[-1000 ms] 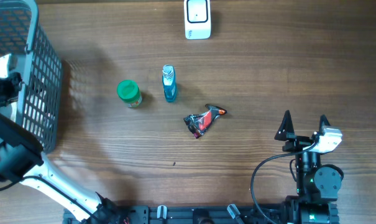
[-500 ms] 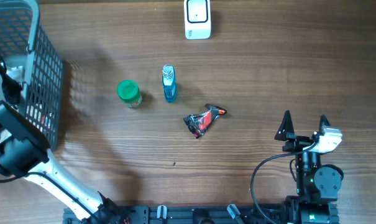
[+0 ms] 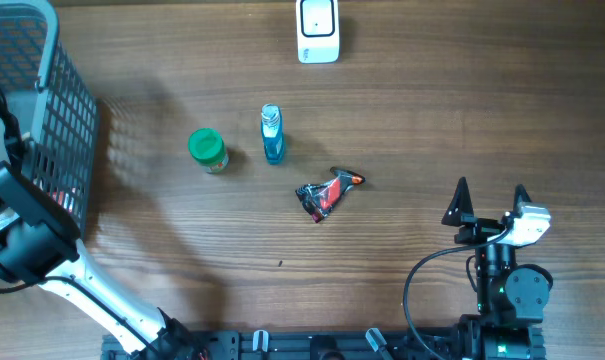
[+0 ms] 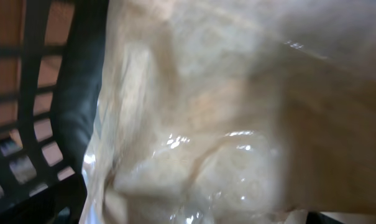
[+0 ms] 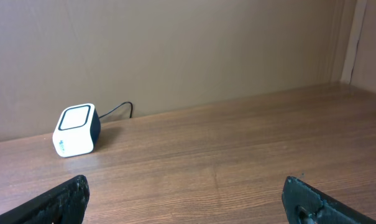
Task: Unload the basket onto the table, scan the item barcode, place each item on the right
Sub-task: 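Reach the left gripper into the basket toward the clear plastic bag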
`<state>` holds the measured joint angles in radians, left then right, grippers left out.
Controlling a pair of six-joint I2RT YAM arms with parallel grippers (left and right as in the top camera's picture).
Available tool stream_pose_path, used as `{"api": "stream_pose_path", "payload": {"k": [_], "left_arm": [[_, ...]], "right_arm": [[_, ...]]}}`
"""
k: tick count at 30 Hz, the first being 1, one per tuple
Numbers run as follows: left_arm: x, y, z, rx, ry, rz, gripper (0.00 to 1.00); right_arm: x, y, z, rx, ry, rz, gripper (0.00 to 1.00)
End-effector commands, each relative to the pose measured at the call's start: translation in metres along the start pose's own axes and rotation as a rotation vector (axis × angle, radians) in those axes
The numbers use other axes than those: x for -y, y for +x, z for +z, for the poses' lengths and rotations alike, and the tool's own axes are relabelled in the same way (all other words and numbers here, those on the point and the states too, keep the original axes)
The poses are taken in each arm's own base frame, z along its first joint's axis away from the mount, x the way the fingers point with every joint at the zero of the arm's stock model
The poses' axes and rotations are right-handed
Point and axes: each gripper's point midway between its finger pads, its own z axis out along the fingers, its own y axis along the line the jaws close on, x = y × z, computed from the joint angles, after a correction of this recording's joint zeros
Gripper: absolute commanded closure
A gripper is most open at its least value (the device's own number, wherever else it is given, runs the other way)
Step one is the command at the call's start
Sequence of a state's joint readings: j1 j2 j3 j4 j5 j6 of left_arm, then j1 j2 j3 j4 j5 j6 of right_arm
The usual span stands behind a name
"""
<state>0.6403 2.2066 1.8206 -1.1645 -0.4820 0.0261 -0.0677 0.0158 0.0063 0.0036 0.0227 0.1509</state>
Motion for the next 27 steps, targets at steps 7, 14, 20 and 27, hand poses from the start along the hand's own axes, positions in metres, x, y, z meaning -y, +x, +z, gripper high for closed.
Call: {"api": "stream_pose_path", "payload": {"k": [7, 14, 20, 27], "left_arm": [[-0.022, 0.023, 0.004, -0.074, -0.136, -0.290, 0.00], [-0.012, 0.026, 0.009, -0.100, -0.081, -0.085, 0.00], [-0.006, 0.046, 0.034, -0.157, -0.085, -0.069, 0.00], [0.027, 0.052, 0.053, -0.162, 0.054, -0.086, 0.14]], "right_arm": [[-0.003, 0.000, 0.000, 0.002, -0.017, -0.019, 0.00], [-0.003, 0.000, 0.000, 0.002, -0.017, -0.020, 0.00], [-0.003, 0.000, 0.000, 0.002, -0.018, -0.019, 0.00], [-0.003, 0.000, 0.000, 0.002, -0.017, -0.019, 0.00]]}}
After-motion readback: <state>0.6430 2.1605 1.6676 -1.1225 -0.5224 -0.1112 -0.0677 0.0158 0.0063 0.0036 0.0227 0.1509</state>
